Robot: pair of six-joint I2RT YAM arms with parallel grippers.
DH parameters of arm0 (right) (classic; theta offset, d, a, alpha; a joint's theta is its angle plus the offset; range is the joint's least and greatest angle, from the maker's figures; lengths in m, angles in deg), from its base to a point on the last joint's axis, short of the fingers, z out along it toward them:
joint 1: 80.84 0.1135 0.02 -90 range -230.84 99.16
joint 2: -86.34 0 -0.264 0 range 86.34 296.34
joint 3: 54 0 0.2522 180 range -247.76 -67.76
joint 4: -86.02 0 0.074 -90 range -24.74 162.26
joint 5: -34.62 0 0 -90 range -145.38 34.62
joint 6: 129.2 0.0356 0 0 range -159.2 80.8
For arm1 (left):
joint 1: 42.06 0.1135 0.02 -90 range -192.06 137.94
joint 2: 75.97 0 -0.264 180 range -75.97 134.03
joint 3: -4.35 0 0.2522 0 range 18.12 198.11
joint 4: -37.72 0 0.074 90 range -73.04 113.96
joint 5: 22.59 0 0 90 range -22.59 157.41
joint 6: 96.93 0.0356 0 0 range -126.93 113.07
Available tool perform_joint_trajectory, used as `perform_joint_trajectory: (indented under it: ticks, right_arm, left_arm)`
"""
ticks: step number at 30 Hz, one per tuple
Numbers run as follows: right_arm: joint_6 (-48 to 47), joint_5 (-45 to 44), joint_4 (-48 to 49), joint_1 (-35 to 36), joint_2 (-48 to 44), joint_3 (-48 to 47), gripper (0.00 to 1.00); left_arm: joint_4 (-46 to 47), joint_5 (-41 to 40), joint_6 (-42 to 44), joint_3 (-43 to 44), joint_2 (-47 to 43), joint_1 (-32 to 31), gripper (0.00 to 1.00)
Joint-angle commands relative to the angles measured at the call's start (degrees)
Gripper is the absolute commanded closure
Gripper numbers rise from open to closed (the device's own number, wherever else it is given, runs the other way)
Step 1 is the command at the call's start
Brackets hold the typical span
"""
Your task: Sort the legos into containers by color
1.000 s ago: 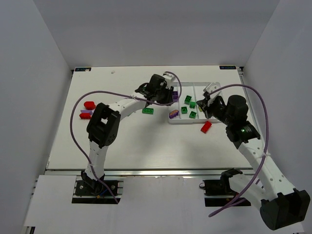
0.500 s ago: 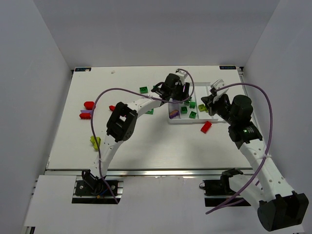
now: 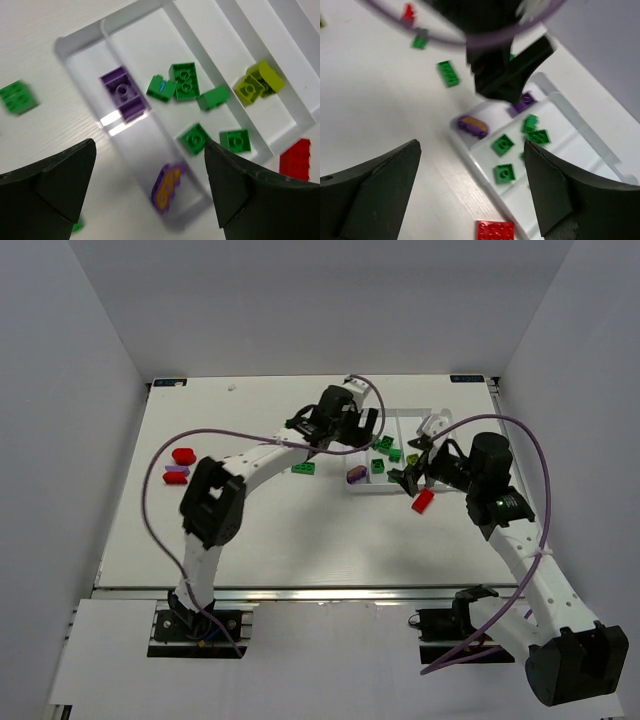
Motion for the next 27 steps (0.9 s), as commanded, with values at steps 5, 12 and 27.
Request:
perform_joint_trajectory:
  ticks: [5, 12, 27]
  right_arm:
    - [-15.93, 20.12, -8.12, 9.27, 5.29, 0.56, 0.11]
    - [-14.54, -12.92, -8.89, 26.18, 27.24, -13.47, 0.14]
    - [-11.19, -21.38, -23.40, 27.77, 74.98, -64.64, 0.11]
  left_arm:
    - [0.35, -8.55, 1.52, -26.32, -35.09, 2.83, 0.02]
    - [7.22, -8.81, 0.11, -45.95, -51.38, 5.12, 0.30]
    - [14.86, -19.35, -1.29, -53.77, -68.63, 6.08, 0.16]
